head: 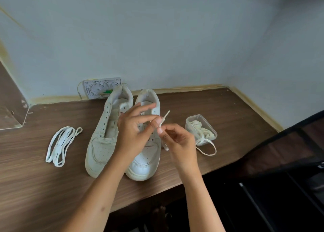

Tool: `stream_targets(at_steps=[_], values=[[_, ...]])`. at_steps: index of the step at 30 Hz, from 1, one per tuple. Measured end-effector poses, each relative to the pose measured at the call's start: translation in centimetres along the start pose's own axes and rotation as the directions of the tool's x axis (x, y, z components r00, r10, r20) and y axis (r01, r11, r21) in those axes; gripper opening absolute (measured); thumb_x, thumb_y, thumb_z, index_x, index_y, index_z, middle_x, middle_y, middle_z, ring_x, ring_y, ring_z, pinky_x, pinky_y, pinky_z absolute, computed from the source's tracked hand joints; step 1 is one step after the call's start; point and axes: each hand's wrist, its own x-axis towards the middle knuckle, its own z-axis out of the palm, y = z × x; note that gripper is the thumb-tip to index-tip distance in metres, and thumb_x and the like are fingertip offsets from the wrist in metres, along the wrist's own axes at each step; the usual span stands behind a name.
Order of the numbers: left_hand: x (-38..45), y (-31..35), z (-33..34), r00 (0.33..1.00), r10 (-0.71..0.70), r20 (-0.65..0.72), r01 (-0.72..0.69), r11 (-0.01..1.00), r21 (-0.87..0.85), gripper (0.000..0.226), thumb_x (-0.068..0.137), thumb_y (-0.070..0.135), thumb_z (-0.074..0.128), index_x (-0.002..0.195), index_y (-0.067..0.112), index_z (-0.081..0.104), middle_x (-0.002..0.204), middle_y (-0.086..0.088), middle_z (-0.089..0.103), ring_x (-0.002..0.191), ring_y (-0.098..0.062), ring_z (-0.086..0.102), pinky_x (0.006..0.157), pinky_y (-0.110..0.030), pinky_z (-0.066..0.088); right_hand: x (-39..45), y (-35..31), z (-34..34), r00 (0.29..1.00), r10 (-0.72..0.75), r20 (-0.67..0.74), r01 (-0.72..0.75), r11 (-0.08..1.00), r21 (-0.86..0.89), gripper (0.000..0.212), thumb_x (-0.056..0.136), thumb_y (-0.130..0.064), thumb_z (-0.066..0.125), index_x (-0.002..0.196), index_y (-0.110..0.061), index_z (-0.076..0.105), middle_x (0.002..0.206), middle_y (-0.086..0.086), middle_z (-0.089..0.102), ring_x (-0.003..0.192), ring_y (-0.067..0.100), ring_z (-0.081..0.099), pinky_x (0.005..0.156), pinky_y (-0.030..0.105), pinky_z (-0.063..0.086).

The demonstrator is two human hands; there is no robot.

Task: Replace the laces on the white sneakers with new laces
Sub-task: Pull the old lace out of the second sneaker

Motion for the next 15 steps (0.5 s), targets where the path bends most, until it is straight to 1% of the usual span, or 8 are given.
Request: stream_targets(at_steps=[2,4,7,8,9,11,13,15], values=[[0.2,-0.3,-0.4,1.0,-0.001,0.031,0.001,1.0,-0.003,0.024,0.081,0.057,0.061,0.09,0.04,0.076,0.125,0.023,0.062,0.134,-0.001,0.041,0.113,-0.049,0.031,0.1,0.5,-0.2,1.0,0.004,0.007,-0.004,0.998,-0.061,0.012,0.087,-0.022,0.073,0.094,-0.012,0.075,0.07,-0.014,0.066,0.063,0.001,0.057,0.066,0.021,0.043],[0.2,-0.5,-0.5,0.998,0.009,0.065,-0.013,0.998,0.067,0.023,0.08,0.059,0.062,0.091,0.043,0.075,0.126,0.024,0.061,0.136,-0.005,0.04,0.113,-0.052,0.029,0.0,0.6,-0.2,1.0,0.003,0.014,-0.001,0.994,-0.105,0.012,0.086,-0.026,0.073,0.094,-0.018,0.076,0.078,-0.01,0.069,0.068,0.004,0.06,0.07,0.026,0.045],[0.0,-0.4,-0.5,0.999,0.026,0.04,-0.028,0.999,0.044,0.021,0.083,0.053,0.063,0.09,0.036,0.075,0.117,0.022,0.066,0.128,-0.003,0.048,0.11,-0.043,0.036,-0.1,0.1,-0.6,1.0,0.005,0.024,-0.001,0.981,-0.194,0.008,0.088,-0.026,0.073,0.094,-0.022,0.077,0.083,-0.009,0.07,0.071,0.005,0.063,0.069,0.022,0.047],[0.1,-0.1,-0.6,1.0,0.024,0.011,-0.024,1.0,0.005,0.018,0.086,0.048,0.065,0.091,0.033,0.074,0.113,0.02,0.068,0.121,-0.003,0.054,0.107,-0.037,0.041,0.0,0.0,-1.3,0.999,-0.011,-0.033,0.002,0.965,-0.262,0.004,0.088,-0.025,0.073,0.091,-0.025,0.076,0.085,-0.009,0.071,0.073,0.005,0.064,0.068,0.018,0.047],[0.1,0.3,-0.8,1.0,0.0,-0.028,-0.001,0.999,-0.04,0.013,0.089,0.042,0.067,0.093,0.031,0.073,0.108,0.017,0.07,0.114,-0.003,0.059,0.103,-0.031,0.045,0.1,-0.1,-2.2,0.99,-0.038,-0.137,-0.013,0.936,-0.352,0.004,0.089,-0.025,0.072,0.089,-0.029,0.074,0.086,-0.011,0.07,0.074,0.003,0.065,0.066,0.015,0.047],[0.1,0.8,-1.4,0.99,-0.077,-0.114,0.065,0.992,-0.111,0.011,0.092,0.035,0.065,0.096,0.027,0.071,0.099,0.013,0.072,0.105,-0.003,0.064,0.096,-0.024,0.048,0.3,-0.2,-4.7,0.918,-0.099,-0.384,-0.121,0.853,-0.507,0.008,0.09,-0.025,0.071,0.088,-0.032,0.071,0.093,-0.013,0.067,0.073,-0.001,0.063,0.065,0.011,0.045],[0.3,0.7,-2.0,0.976,-0.119,-0.179,0.093,0.985,-0.147,0.013,0.093,0.03,0.064,0.097,0.021,0.072,0.091,0.012,0.074,0.099,-0.006,0.067,0.094,-0.024,0.049,0.3,-0.1,-7.2,0.852,-0.075,-0.518,-0.283,0.766,-0.577,0.007,0.09,-0.023,0.069,0.095,-0.028,0.07,0.103,-0.005,0.061,0.075,0.001,0.06,0.064,0.017,0.041],[0.4,0.4,-2.3,0.971,-0.122,-0.204,0.089,0.982,-0.163,0.011,0.094,0.025,0.064,0.097,0.018,0.072,0.087,0.014,0.073,0.093,-0.005,0.068,0.092,-0.022,0.049,0.1,0.4,-9.0,0.836,0.025,-0.548,-0.418,0.677,-0.606,0.018,0.089,-0.02,0.07,0.106,-0.024,0.068,0.11,0.001,0.052,0.075,0.007,0.055,0.07,0.028,0.038]])
